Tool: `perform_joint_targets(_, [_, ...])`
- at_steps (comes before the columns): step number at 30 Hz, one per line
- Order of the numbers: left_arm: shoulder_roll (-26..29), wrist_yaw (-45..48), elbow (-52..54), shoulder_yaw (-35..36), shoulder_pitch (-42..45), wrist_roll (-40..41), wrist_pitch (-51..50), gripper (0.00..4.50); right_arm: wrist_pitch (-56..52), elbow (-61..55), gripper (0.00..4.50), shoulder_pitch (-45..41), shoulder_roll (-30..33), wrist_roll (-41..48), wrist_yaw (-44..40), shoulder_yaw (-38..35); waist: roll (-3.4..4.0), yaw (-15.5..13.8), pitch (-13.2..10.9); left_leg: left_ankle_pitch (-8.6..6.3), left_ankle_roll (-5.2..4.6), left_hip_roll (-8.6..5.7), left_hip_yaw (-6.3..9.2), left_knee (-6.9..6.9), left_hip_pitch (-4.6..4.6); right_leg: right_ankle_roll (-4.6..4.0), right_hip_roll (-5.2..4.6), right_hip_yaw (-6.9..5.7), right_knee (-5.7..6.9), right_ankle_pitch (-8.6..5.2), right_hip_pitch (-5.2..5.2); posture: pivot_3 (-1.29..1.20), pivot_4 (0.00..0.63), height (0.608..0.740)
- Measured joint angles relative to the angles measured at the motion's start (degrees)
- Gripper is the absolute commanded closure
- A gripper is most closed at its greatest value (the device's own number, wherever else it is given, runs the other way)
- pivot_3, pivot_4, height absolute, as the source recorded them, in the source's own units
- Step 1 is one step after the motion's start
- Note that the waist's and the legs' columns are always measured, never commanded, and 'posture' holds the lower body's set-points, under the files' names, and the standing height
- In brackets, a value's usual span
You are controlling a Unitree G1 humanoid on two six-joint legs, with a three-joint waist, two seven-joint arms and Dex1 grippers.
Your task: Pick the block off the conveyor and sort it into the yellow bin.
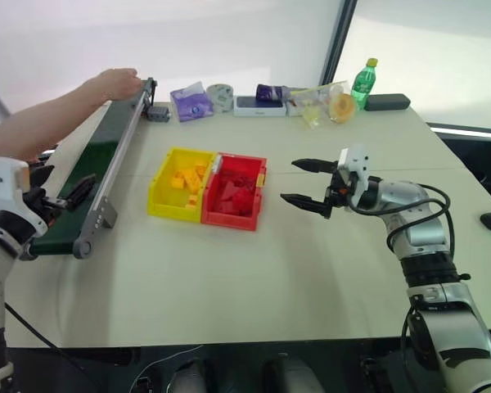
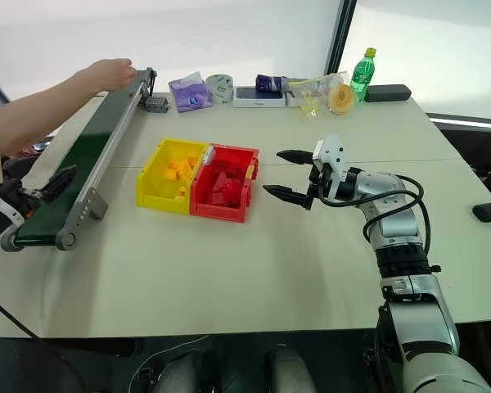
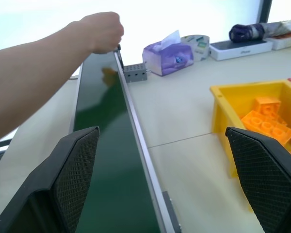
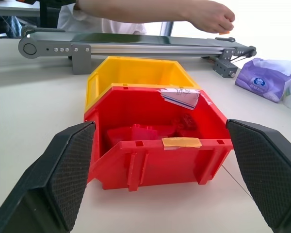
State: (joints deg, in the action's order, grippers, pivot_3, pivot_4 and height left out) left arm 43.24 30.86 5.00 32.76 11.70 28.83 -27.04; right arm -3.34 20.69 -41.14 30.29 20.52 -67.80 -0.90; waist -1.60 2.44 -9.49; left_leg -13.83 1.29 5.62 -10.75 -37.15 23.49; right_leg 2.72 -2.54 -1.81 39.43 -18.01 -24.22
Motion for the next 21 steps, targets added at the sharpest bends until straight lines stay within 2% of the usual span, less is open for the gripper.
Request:
perform_joint_targets(5, [0.06, -3.82, -4.86, 1.53, 2.27, -1.16, 0.36, 0.10, 0.00, 0.00, 0.00, 0.00, 0.00, 0.00, -0.02, 0.00, 0.00, -0.02, 0.00, 0.00, 0.00, 0.00, 0.00, -0.01, 0.00, 0.00, 0.00, 0.00, -0.01, 0.00, 0.00, 0.00, 0.150, 0.740])
perform_joint_targets(21, [-0.31, -2.47, -4.09, 1.82, 2.36, -1.00, 2.85, 0.10, 0.00, 0.00, 0.00, 0.00, 0.00, -0.02, 0.00, 0.00, 0.00, -0.04, 0.00, -0.01, -0.02, 0.00, -0.03, -0.01, 0.00, 0.00, -0.01, 0.00, -0.01, 0.00, 0.00, 0.00, 0.150, 0.740])
